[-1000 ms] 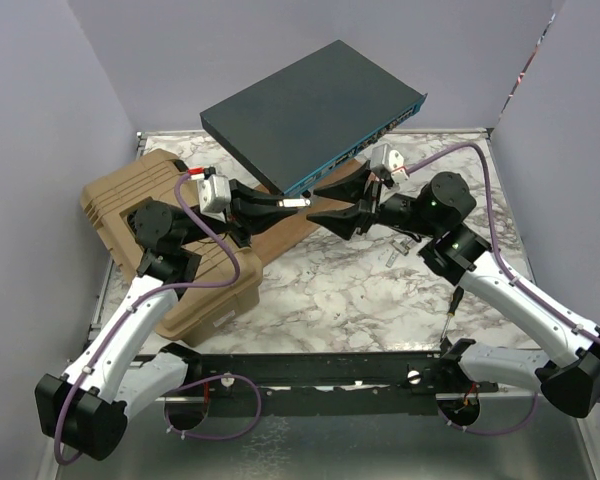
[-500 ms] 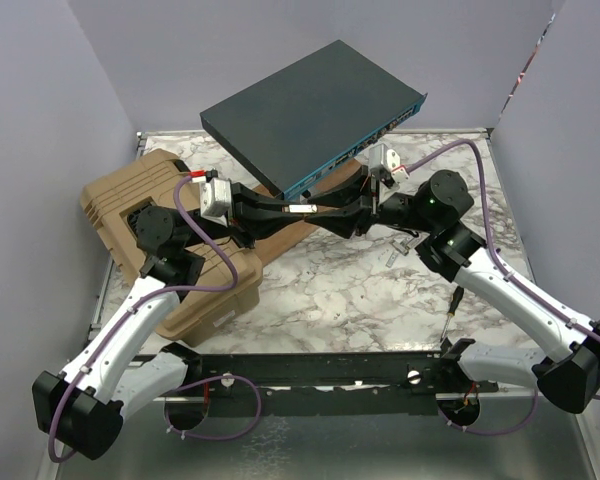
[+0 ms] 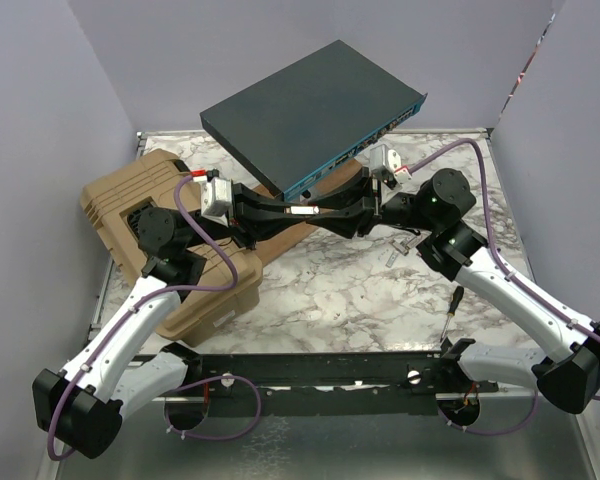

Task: Insert the plug into the switch port
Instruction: Adjust the plug.

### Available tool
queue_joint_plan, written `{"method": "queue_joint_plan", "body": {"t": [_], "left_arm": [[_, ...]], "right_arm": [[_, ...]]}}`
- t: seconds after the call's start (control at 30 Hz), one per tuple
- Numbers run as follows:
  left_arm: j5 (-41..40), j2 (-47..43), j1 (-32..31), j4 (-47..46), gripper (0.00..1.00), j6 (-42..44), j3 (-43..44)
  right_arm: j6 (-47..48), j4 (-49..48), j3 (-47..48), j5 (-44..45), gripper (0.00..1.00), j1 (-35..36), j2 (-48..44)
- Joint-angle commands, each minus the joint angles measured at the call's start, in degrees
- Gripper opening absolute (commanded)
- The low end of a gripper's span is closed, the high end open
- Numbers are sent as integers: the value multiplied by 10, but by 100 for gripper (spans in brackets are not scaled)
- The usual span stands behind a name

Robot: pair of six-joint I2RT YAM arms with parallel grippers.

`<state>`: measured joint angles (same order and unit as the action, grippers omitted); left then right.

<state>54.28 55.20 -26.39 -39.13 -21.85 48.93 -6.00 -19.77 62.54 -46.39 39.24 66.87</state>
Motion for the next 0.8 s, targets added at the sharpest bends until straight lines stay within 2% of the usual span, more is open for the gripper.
{"method": "queue_joint_plan", "body": {"t": [0.0,0.57,0.7,0.77], "left_arm": [[-13,1,-4,-13,0,-10,-14],[-30,-3,-4,-20,0,-17,-24],[-33,-2,-4,-26,0,-21,-25],[-33,-2,-4,-29,0,-23,-25]], "right_arm": [[-5,-1,22,-16,37,-4,-5],[-4,14,20,-13,36,-9,-3],[-2,21,21,-14,35,-10,0],[-2,23,21,-18,30,-11,0]]}}
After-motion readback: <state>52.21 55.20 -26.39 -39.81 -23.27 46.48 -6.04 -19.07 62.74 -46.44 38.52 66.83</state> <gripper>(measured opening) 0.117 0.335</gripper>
